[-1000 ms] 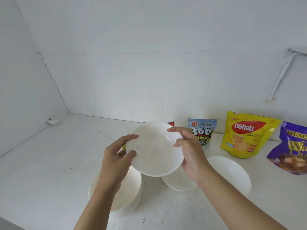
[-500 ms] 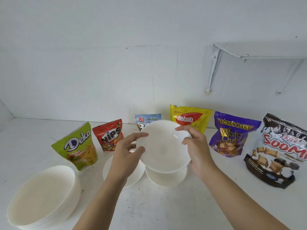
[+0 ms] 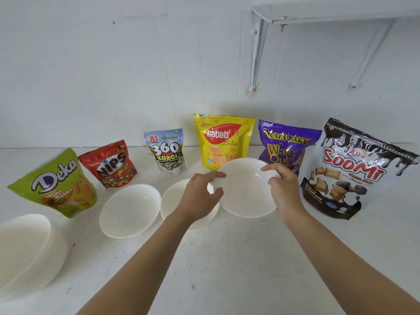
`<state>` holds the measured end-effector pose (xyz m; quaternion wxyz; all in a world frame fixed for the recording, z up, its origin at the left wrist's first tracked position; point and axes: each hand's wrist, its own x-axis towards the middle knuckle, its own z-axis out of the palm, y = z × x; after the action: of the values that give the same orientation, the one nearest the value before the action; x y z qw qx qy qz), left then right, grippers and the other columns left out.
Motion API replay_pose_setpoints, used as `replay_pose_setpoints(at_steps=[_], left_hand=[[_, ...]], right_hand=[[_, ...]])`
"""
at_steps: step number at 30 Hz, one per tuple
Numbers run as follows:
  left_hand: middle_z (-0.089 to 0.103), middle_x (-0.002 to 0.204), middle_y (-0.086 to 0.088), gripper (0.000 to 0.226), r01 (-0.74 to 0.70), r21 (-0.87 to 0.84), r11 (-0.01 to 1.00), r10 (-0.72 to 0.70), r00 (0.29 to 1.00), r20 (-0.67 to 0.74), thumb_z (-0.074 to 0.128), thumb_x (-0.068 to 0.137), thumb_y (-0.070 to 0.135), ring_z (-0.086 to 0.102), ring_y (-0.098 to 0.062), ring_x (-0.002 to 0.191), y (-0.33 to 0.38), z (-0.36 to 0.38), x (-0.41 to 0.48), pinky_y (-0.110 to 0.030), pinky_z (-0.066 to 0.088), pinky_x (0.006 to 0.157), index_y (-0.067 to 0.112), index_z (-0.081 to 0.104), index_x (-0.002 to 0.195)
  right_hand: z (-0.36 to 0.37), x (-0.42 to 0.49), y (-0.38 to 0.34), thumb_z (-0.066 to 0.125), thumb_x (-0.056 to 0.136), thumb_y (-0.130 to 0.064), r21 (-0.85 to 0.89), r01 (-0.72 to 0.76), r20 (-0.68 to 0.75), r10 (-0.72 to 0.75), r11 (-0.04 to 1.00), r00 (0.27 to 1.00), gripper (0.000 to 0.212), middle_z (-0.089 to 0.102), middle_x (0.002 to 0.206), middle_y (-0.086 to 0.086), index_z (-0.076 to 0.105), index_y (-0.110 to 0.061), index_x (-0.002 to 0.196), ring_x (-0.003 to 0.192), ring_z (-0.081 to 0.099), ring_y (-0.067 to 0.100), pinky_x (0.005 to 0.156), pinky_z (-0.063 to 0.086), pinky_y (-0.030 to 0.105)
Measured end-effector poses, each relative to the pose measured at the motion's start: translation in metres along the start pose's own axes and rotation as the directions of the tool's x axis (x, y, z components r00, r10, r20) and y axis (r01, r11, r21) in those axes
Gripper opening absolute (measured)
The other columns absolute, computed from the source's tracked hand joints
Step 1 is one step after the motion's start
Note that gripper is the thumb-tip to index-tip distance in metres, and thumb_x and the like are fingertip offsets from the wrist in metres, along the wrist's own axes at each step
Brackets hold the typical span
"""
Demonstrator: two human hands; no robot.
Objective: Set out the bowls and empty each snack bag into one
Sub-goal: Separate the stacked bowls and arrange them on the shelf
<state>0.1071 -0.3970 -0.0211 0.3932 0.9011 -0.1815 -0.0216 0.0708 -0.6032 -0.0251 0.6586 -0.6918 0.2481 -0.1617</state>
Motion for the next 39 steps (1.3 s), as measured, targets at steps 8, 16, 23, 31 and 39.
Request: replay_pose_setpoints(at_steps=[8, 16, 23, 31, 39], left_hand=[[0.065, 0.125, 0.012, 0.037, -0.004, 0.233, 0.972, -0.015, 0.997, 0.08, 0.069, 0.092, 0.032, 0.042, -0.013, 0.131, -0.01, 0.032, 0.012, -0.033, 0.017, 0.092, 0.037, 0.064, 0.129], [0.061, 0.13, 0.019, 0.036, -0.057, 0.419, 0.906, 0.018, 0.995, 0.095, 0.064, 0.093, 0.036, 0.037, -0.01, 0.134, -0.022, 0.041, 0.008, -0.044, 0.014, 0.103, 0.039, 0.065, 0.129], [0.057, 0.133, 0.022, 0.027, -0.056, 0.284, 0.957, 0.042, 0.998, 0.055, 0.065, 0.096, 0.038, 0.038, -0.005, 0.135, -0.02, 0.034, 0.007, -0.037, 0.013, 0.103, 0.041, 0.066, 0.123], [0.063, 0.106, 0.021, 0.018, -0.001, 0.139, 0.99, 0.034, 0.972, -0.235, 0.064, 0.098, 0.04, 0.057, 0.0, 0.104, -0.001, -0.037, -0.011, -0.04, 0.032, 0.1, 0.043, 0.068, 0.115], [0.068, 0.096, 0.024, 0.013, 0.112, -0.012, 0.994, -0.105, 0.88, -0.464, 0.064, 0.097, 0.037, 0.063, 0.007, 0.091, -0.027, -0.133, -0.074, -0.018, 0.046, 0.068, 0.039, 0.069, 0.11]], right_hand=[[-0.014, 0.017, 0.041, 0.036, 0.071, 0.014, -0.204, -0.043, 0.005, 0.045, 0.978, 0.999, 0.052, 0.06, 0.119, 0.01, 0.069, -0.022, 0.09, 0.101, 0.053, 0.027, 0.069, 0.041, 0.03], [-0.011, 0.014, 0.054, 0.036, 0.073, 0.018, -0.299, -0.055, 0.06, 0.076, 0.953, 0.995, 0.052, 0.058, 0.101, 0.001, 0.067, -0.017, 0.096, 0.097, 0.051, 0.027, 0.068, 0.042, 0.032], [-0.012, 0.01, 0.043, 0.062, 0.083, 0.002, -0.296, 0.139, 0.111, -0.111, 0.945, 0.988, 0.028, 0.064, 0.105, -0.008, 0.066, -0.019, 0.1, 0.098, 0.056, 0.014, 0.072, 0.041, 0.022], [0.021, -0.005, -0.009, 0.068, 0.086, -0.003, -0.243, 0.525, 0.348, -0.431, 0.816, 0.832, 0.025, 0.069, 0.104, -0.019, 0.069, -0.018, 0.106, 0.105, 0.06, -0.003, 0.087, 0.038, 0.001], [0.092, -0.046, -0.048, 0.069, 0.092, -0.008, -0.024, 0.515, 0.525, -0.427, 0.857, 0.736, 0.021, 0.074, 0.093, -0.015, 0.069, -0.028, 0.097, 0.097, 0.067, 0.002, 0.088, 0.053, 0.031]])
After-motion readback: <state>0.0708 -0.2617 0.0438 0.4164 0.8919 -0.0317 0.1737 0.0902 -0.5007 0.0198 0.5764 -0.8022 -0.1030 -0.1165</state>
